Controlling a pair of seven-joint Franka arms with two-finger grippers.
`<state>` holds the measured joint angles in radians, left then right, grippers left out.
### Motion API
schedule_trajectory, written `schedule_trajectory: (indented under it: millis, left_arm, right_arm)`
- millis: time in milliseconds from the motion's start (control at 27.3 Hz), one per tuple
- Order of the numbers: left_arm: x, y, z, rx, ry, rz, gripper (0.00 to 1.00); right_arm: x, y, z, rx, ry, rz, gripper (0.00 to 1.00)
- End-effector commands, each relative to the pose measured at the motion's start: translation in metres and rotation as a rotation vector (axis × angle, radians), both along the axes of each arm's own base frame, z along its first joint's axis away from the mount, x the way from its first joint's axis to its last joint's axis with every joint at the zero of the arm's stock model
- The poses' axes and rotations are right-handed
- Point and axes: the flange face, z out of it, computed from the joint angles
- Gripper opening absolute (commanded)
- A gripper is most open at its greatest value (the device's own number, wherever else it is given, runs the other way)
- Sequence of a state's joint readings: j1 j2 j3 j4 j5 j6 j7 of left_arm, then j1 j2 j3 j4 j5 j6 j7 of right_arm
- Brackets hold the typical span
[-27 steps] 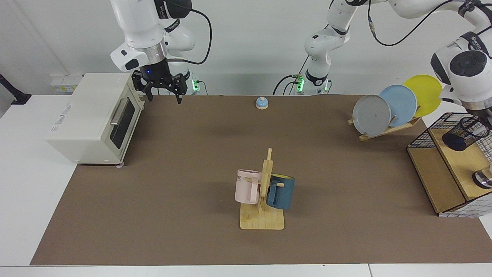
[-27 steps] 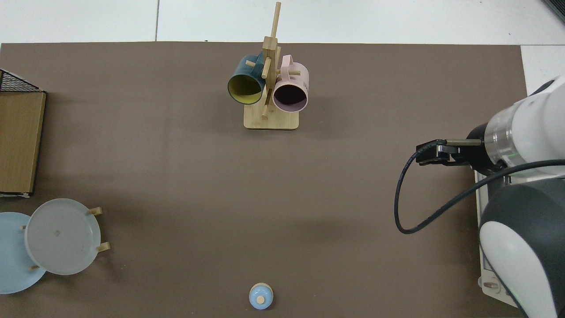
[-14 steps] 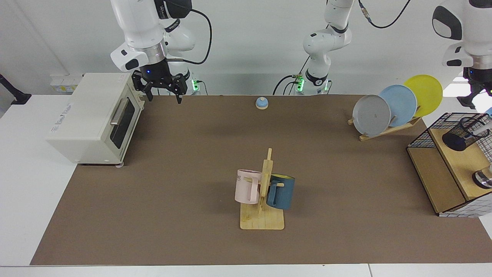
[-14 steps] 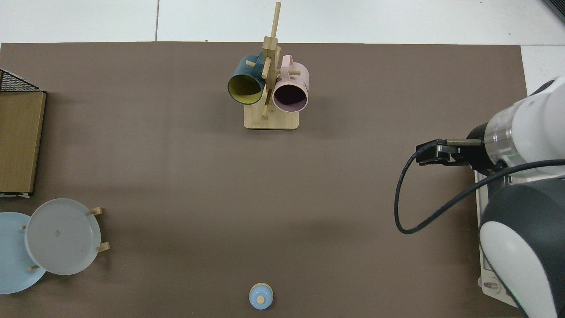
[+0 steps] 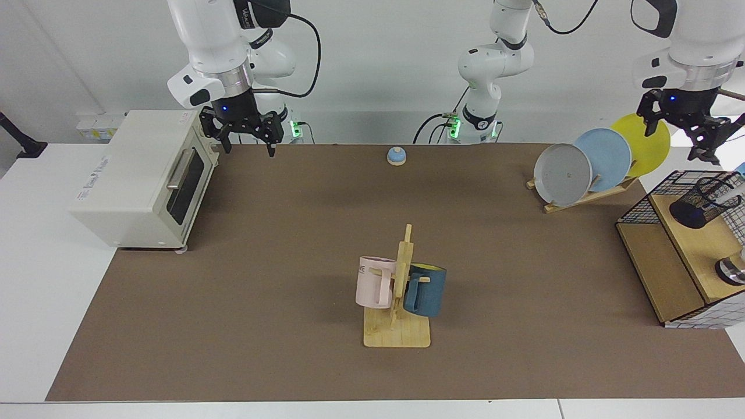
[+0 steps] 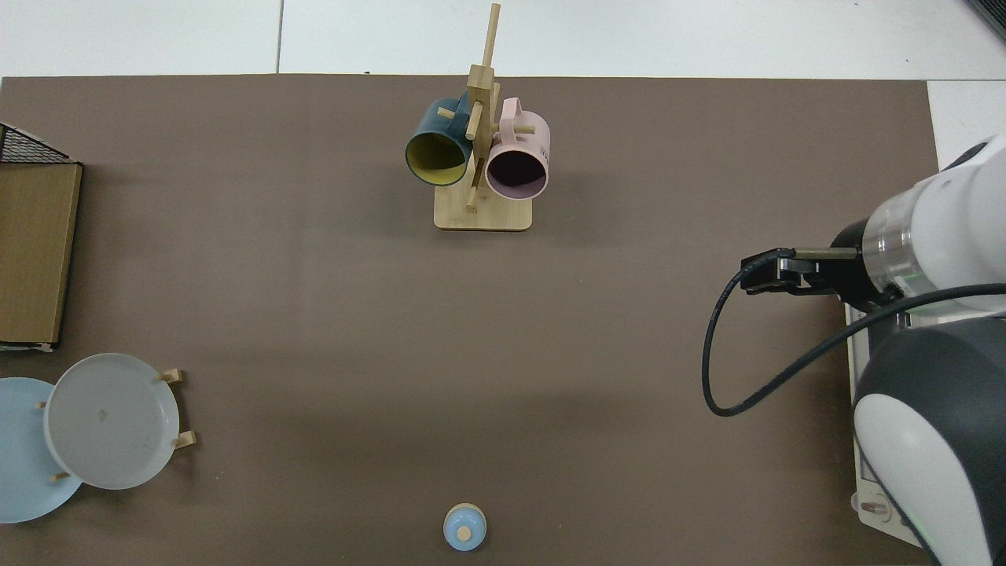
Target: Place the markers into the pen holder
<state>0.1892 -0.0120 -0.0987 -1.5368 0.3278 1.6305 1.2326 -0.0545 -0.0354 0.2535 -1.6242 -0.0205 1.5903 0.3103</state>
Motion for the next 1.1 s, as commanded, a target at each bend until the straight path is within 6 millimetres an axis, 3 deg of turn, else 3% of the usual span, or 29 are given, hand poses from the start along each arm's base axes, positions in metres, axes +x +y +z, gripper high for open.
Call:
schedule_trajectory:
  millis: [0,220,439,805,1061]
  left_arm:
    - [-0.012,-0.036,0.005,-0.115,-0.030,0.198,1.00]
    - [-0.020,-0.067,0.005,-0.268,-0.052,0.420,1.00]
    - [-0.024,-0.088,0.003,-0.288,-0.066,0.566,1.00]
    - [-0.025,-0.100,0.003,-0.371,-0.076,0.862,1.00]
    - [-0.020,-0.099,-0.003,-0.387,-0.059,0.896,1.00]
  right_arm:
    - [-0.003,-0.002,0.002,0.006,-0.016,-0.017,1.00]
    - [-0.003,-0.002,0.002,0.006,-0.016,-0.017,1.00]
    - [-0.003,-0.002,0.002,0.006,-0.016,-0.017,1.00]
    - [-0.003,-0.002,0.002,0.006,-0.016,-0.017,1.00]
    - [-0.003,-0.002,0.002,0.006,-0.016,-0.017,1.00]
